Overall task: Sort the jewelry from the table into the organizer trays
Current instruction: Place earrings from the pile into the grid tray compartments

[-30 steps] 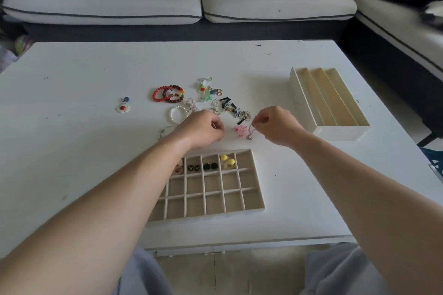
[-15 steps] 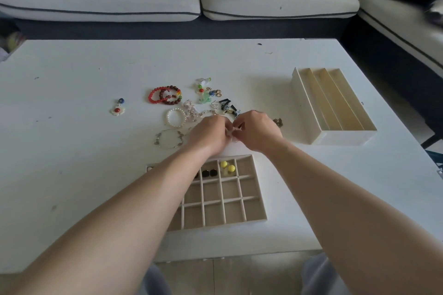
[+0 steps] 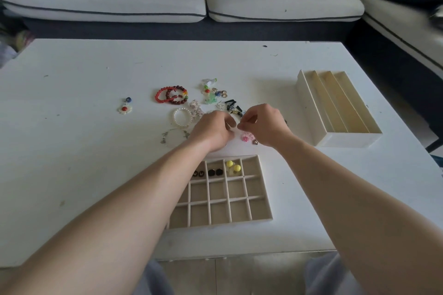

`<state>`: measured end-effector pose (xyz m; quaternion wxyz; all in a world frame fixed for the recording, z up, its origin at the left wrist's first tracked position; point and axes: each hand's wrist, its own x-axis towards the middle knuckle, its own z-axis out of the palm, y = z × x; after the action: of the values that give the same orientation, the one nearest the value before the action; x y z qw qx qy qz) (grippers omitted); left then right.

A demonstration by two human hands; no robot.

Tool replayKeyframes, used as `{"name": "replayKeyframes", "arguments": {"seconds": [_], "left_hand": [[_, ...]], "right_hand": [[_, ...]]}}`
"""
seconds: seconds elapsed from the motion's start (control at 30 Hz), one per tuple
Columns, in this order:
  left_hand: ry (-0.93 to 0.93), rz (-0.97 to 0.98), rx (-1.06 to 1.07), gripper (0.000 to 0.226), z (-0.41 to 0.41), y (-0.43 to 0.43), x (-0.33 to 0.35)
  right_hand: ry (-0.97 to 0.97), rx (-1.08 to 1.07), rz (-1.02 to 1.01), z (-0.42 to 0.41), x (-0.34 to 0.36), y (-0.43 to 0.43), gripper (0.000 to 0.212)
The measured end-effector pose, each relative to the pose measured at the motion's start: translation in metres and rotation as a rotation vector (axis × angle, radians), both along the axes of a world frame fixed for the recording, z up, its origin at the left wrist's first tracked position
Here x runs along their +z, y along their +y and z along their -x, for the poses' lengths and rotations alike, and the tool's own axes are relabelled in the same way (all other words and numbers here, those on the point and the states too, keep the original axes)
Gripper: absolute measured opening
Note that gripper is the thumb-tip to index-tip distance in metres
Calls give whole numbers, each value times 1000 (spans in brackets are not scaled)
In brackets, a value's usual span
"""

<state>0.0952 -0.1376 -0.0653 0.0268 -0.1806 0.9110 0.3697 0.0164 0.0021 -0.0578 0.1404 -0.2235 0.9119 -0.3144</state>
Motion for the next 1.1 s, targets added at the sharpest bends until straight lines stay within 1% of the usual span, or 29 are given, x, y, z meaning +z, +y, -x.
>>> {"name": "replayKeyframes", "arguments": {"seconds": [0.1,0.17,0.33,0.4,0.47,0.57,0.73,0.83,0.97,1.1], "left_hand": [[40,-110,26,21,0,0,2],[69,-209,42,21,-1,2,7],[68,-460,86,18,-3,6,16],[66,-521,91,18,-4,8,17],[71,-542,97,15,-5,9,18],[82,-595,115,12,-8,11,20],[39,-700,110,14,-14,19,28],[27,-726,120,15,-19,23,31],[29,-719,121,14,-25,26,34],[45,-719,108,15,-32,28,39]], "right_hand": [[-28,-7,77,1,4,5,9],[-53,-30,119,1,6,6,13],[-217,-52,272,0,13,14,13],[-265,-49,329,0,17,19,15],[-344,-59,394,-2,22,22,15],[-433,-59,438,-4,25,27,14],[-472,-71,489,-6,33,39,9],[-506,-37,508,-6,36,45,3],[-520,13,456,-10,38,49,9],[-581,-7,528,-15,41,50,10]]}}
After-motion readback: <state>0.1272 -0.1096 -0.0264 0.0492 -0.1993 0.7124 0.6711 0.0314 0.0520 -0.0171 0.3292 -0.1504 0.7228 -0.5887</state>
